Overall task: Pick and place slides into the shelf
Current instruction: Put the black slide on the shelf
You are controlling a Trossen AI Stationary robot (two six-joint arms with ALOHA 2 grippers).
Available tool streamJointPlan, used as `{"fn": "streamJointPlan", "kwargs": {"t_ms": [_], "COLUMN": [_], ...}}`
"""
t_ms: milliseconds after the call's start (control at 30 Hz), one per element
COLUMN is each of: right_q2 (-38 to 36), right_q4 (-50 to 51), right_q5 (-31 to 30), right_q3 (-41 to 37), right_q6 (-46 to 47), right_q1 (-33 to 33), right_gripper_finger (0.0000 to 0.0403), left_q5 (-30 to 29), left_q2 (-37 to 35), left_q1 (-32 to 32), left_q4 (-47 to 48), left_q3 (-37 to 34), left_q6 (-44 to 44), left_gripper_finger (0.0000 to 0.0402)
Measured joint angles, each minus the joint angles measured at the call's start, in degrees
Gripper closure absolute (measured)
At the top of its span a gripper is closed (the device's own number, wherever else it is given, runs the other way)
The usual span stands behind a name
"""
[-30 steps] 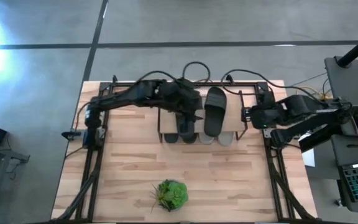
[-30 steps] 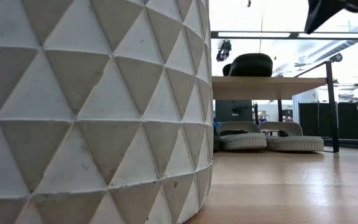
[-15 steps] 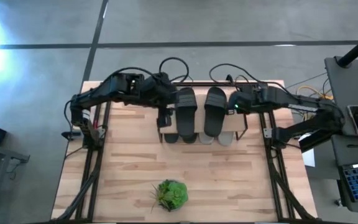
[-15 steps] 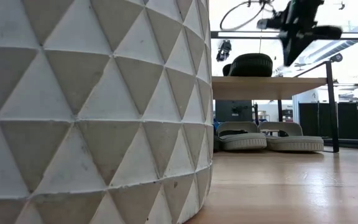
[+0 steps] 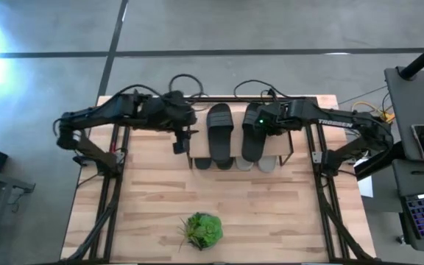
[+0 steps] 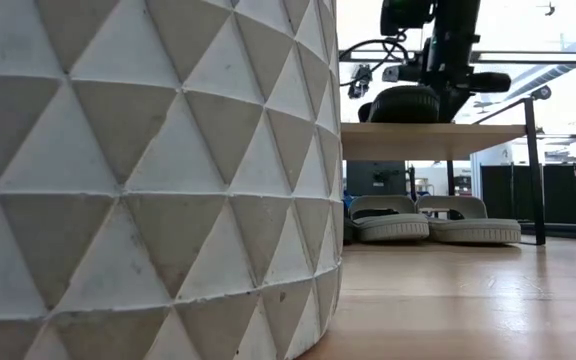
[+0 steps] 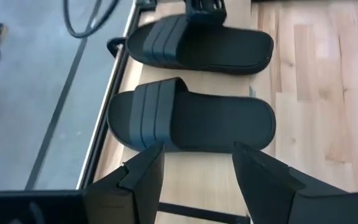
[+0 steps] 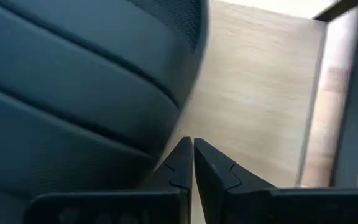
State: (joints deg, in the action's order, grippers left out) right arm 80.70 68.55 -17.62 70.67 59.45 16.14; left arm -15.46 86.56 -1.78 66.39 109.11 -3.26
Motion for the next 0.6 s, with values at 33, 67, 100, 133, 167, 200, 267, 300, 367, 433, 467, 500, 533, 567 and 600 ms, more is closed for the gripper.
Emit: {"fn": "streamJointPlan", "kwargs": {"t_ms": [33, 67, 100, 133, 167, 200, 267, 300, 367, 433, 467, 500, 533, 567, 600], "right_q2": [0.15, 0.31, 0.36, 0.36, 0.36, 0.34, 0.25, 0.23, 0.23, 0.23, 0.23, 0.23, 0.23, 0.23, 0.23], "right_q4": [-0.58, -1.12, -1.72, -2.53, -3.33, -3.84, -4.22, -4.4, -4.52, -4.82, -5.08, -5.42, -6.23, -7.56, -8.97], "right_q5": [0.08, 0.03, -0.05, -0.18, -0.35, -0.42, -0.88, -1.59, -1.65, -1.41, -1.16, -0.69, -0.21, 0.43, 1.19], "right_q3": [0.0, 0.0, 0.0, 0.0, 0.0, 0.0, 0.0, 0.01, 0.02, 0.02, 0.02, 0.02, 0.02, 0.02, 0.02], "right_q6": [-0.3, -0.64, -0.9, -1.03, -1.44, -1.95, -3.27, -3.95, -4.54, -5.14, -5.35, -5.52, -5.81, -5.98, -6.16], "right_q1": [0.03, 0.11, 0.16, 0.2, 0.37, 0.44, 0.5, 0.51, 0.68, 0.9, 0.92, 1.0, 1.08, 1.1, 1.1], "right_gripper_finger": [0.0394, 0.0394, 0.0394, 0.0394, 0.0394, 0.0394, 0.0394, 0.0394, 0.0394, 0.0394, 0.0394, 0.0394, 0.0394, 0.0394, 0.0394], "left_q5": [-0.07, -0.36, -1.12, -1.61, -1.89, -2.15, -3.41, -4.22, -5.7, -6.6, -7.09, -7.59, -7.74, -8.07, -8.56], "left_q2": [-1.91, -3.73, -5.48, -7.07, -8.56, -10.01, -12.63, -13.82, -15.52, -16.59, -16.9, -17.15, -17.25, -17.28, -17.3], "left_q1": [-0.02, -0.02, -0.02, -0.02, -0.02, -0.02, -0.02, -0.02, -0.02, -0.02, -0.02, -0.02, -0.02, -0.02, -0.02], "left_q4": [-2.13, -3.93, -5.73, -7.65, -9.66, -11.39, -14.6, -16.06, -18.11, -19.34, -19.68, -19.88, -19.86, -19.92, -19.91], "left_q3": [-2.87, -5.53, -8.08, -10.68, -12.99, -15.22, -18.98, -20.49, -22.87, -24.42, -24.91, -25.29, -25.47, -25.56, -25.62], "left_q6": [0.44, 1.26, 2.0, 3.03, 3.96, 4.71, 6.12, 6.77, 7.42, 7.43, 7.44, 7.44, 7.44, 7.45, 7.45], "left_gripper_finger": [0.0226, 0.0226, 0.0226, 0.0226, 0.0226, 0.0226, 0.0226, 0.0226, 0.0226, 0.0226, 0.0226, 0.0226, 0.0226, 0.0226, 0.0226]}}
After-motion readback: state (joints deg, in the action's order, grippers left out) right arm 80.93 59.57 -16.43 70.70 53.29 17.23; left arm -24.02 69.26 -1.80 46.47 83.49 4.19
